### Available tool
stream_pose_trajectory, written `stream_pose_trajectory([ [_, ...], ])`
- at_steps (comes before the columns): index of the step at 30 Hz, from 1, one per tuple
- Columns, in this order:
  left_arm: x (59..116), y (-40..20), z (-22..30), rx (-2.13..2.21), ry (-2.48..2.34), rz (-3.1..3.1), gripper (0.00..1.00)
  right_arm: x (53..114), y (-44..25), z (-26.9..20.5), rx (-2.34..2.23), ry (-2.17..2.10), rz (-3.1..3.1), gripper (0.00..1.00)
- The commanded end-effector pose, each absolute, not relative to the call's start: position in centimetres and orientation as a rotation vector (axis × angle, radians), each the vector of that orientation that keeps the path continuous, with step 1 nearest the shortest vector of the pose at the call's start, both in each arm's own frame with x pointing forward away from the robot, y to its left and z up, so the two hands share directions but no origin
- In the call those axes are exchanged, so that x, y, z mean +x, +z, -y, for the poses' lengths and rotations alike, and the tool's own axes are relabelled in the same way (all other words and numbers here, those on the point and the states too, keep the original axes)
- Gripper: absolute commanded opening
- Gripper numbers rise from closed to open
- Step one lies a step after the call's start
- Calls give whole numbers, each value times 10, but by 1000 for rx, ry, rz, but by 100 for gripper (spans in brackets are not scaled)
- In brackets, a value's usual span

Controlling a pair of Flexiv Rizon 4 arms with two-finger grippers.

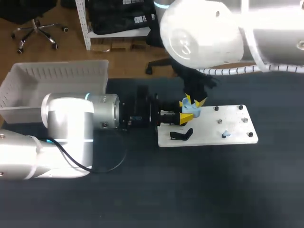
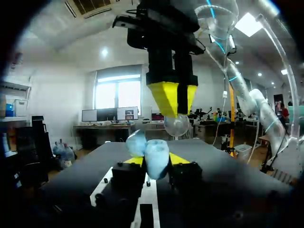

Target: Pick up each earbud case from the left stands, insert the matching earbuds, close the lid, and place the case in the box.

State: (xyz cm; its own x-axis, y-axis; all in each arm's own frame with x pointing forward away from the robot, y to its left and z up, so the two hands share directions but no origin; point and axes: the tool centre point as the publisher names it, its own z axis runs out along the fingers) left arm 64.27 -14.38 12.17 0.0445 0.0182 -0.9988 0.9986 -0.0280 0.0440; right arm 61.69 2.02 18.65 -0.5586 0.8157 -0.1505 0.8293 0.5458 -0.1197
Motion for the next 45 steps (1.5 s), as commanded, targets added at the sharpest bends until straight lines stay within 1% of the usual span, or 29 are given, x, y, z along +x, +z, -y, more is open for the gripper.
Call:
stream_pose_trajectory([
  [1, 641, 121, 144, 1258, -1182, -1177, 0, 619, 193, -29, 1460, -331, -2685, 0],
  [13, 641, 121, 144, 1258, -1182, -1177, 0, 624, 182, -26, 1553, -367, -2689, 0],
  [45, 641, 121, 144, 1258, -1182, -1177, 0, 632, 170, -22, 1586, -361, -2698, 0],
])
